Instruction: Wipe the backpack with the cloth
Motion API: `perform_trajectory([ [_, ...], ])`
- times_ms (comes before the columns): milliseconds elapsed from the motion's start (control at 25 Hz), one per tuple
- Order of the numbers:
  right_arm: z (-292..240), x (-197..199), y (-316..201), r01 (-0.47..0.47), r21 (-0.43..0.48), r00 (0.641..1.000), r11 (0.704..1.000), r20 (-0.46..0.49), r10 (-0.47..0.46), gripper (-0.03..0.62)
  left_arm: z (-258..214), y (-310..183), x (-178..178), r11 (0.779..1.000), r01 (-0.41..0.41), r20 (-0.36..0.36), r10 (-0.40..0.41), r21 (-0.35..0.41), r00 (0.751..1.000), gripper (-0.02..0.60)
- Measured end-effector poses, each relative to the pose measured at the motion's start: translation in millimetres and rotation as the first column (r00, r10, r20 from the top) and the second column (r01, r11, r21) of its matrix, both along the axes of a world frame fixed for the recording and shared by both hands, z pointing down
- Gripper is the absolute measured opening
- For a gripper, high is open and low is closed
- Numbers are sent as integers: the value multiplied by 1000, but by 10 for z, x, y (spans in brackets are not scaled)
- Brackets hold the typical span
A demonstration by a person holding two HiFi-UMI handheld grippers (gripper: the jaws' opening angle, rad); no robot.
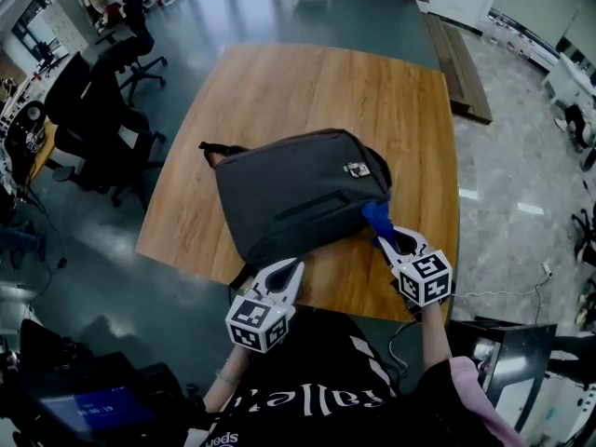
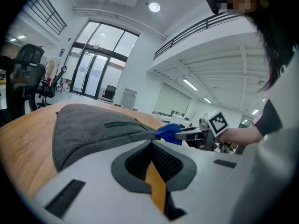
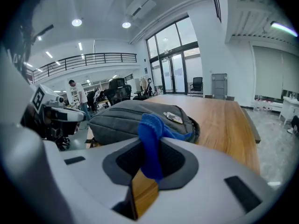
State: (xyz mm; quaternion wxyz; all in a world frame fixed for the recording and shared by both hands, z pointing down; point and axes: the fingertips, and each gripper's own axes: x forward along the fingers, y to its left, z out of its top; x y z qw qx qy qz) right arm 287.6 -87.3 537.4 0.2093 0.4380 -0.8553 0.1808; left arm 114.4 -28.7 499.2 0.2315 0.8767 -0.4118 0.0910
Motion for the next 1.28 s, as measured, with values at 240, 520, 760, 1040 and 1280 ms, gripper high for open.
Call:
perform_trajectory([
  [240, 17, -212, 262, 24, -12, 998, 1000, 51, -24, 66, 67, 238, -147, 999, 26, 31, -25, -25, 999, -2],
  [520, 116, -652, 557, 47, -46, 996, 998, 79, -43, 66, 69, 396, -272, 1000, -8, 37, 9, -22, 999, -2],
  [760, 64, -1056, 761, -18, -39, 995, 999, 101, 22, 66, 75, 461, -708, 1000, -29, 33, 29, -2, 999, -2],
  [1040, -79, -1673, 1064, -141, -47, 967, 989, 208, 148, 66, 75, 530, -1533, 1000, -29, 14, 29, 7, 999, -2],
  [1280, -149, -2228, 1320, -191, -50, 951, 980, 237, 198, 66, 100, 702, -1941, 995, -101, 14, 101, -9, 995, -2],
])
